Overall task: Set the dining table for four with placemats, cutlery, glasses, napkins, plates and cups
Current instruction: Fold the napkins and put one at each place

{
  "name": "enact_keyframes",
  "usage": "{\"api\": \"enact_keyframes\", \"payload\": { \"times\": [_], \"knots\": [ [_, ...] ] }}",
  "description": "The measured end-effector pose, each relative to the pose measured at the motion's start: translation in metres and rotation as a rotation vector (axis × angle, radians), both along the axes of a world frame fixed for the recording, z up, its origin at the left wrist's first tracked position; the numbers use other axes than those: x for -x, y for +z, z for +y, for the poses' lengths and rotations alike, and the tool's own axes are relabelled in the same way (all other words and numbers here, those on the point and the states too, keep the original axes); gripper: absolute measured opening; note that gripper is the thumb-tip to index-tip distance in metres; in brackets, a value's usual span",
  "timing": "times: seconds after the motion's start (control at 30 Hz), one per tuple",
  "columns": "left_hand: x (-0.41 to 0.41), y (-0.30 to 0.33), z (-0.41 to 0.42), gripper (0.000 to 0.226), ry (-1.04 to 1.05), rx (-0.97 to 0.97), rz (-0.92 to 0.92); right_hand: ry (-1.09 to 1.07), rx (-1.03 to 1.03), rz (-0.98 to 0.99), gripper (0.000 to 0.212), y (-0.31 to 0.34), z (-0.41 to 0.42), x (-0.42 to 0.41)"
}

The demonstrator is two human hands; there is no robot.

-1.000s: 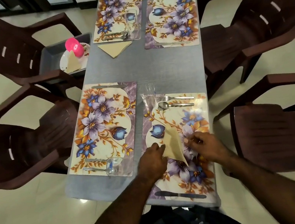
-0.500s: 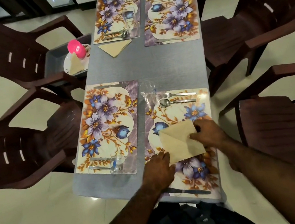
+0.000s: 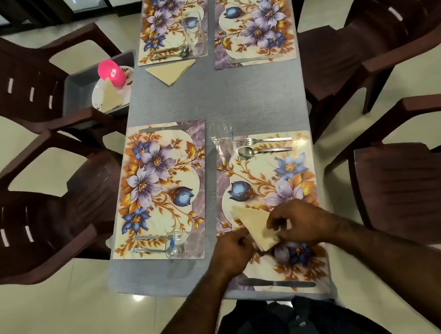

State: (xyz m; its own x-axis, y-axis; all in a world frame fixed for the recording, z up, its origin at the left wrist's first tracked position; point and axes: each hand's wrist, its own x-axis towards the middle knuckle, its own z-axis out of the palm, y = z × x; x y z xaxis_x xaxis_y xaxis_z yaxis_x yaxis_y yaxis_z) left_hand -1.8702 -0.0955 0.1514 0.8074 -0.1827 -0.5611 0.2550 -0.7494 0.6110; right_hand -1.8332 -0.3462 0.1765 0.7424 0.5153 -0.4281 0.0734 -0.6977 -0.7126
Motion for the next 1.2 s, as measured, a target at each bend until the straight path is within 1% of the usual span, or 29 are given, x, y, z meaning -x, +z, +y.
{"api": "enact_keyframes", "payload": {
  "times": [0.07,0.1,0.13,0.17,0.23,0.27,0.3,0.33,0.4,0.43,0.47,0.5,0.57,0.6,0.63,0.7,0.8,0.87,0.93,1.03,1.1,1.2],
  "knots": [
    [0.000,0.004,0.000,0.043,0.091,0.048,0.054,-0.235,-0.015,-0.081,0.028,-0.004,-0.010,0.003],
    [0.000,0.005,-0.001,0.046,0.159,0.093,0.105,-0.304,0.009,-0.101,0.032,-0.006,-0.015,0.005],
    [0.001,0.007,-0.003,0.047,0.233,0.157,0.170,-0.316,0.049,-0.104,0.039,-0.007,-0.018,0.008],
    [0.001,0.009,-0.005,0.048,0.301,0.226,0.236,-0.281,0.098,-0.109,0.048,-0.009,-0.021,0.012],
    [0.000,0.015,-0.009,0.039,0.423,0.309,0.339,-0.149,0.237,-0.170,0.061,-0.018,-0.023,0.021],
    [-0.001,0.019,-0.012,0.031,0.462,0.305,0.356,-0.112,0.305,-0.203,0.062,-0.023,-0.024,0.025],
    [-0.001,0.021,-0.014,0.025,0.461,0.244,0.298,-0.110,0.355,-0.226,0.060,-0.026,-0.024,0.027],
    [0.000,0.021,-0.015,0.022,0.400,0.115,0.156,-0.130,0.384,-0.251,0.055,-0.026,-0.022,0.029],
    [0.003,0.019,-0.012,0.031,0.170,-0.147,-0.213,-0.160,0.399,-0.352,0.045,-0.024,-0.017,0.037],
    [0.005,0.017,-0.010,0.041,0.019,-0.207,-0.355,-0.144,0.404,-0.409,0.043,-0.023,-0.015,0.044],
    [0.004,0.012,-0.008,0.051,-0.147,-0.243,-0.449,-0.100,0.423,-0.454,0.045,-0.023,-0.013,0.052],
    [0.001,0.008,-0.007,0.059,-0.330,-0.276,-0.506,-0.037,0.457,-0.482,0.048,-0.022,-0.012,0.061],
    [-0.006,0.001,-0.006,0.071,-0.664,-0.393,-0.509,0.071,0.528,-0.466,0.054,-0.025,-0.014,0.072],
    [-0.008,0.000,-0.005,0.074,-0.770,-0.465,-0.472,0.081,0.562,-0.441,0.055,-0.025,-0.016,0.073],
    [-0.009,-0.001,-0.003,0.077,-0.828,-0.531,-0.431,0.058,0.590,-0.425,0.053,-0.026,-0.019,0.071],
    [-0.005,0.000,0.000,0.080,-0.836,-0.615,-0.397,-0.020,0.623,-0.419,0.049,-0.024,-0.022,0.064],
    [0.012,0.006,-0.008,0.078,-0.751,-0.639,-0.341,-0.086,0.652,-0.390,0.049,-0.019,-0.018,0.052],
    [0.024,0.007,-0.016,0.076,-0.650,-0.624,-0.320,-0.086,0.669,-0.379,0.055,-0.019,-0.012,0.051],
    [0.031,0.006,-0.019,0.074,-0.595,-0.611,-0.319,-0.049,0.629,-0.401,0.066,-0.022,-0.003,0.060],
    [0.034,-0.001,-0.014,0.078,-0.623,-0.595,-0.375,-0.009,0.540,-0.415,0.076,-0.034,0.012,0.082],
    [0.030,-0.002,-0.008,0.091,-0.641,-0.548,-0.433,-0.021,0.534,-0.401,0.079,-0.040,0.020,0.089],
    [0.020,-0.008,0.006,0.124,-0.661,-0.506,-0.444,-0.056,0.557,-0.381,0.073,-0.046,0.028,0.084]
  ]
}}
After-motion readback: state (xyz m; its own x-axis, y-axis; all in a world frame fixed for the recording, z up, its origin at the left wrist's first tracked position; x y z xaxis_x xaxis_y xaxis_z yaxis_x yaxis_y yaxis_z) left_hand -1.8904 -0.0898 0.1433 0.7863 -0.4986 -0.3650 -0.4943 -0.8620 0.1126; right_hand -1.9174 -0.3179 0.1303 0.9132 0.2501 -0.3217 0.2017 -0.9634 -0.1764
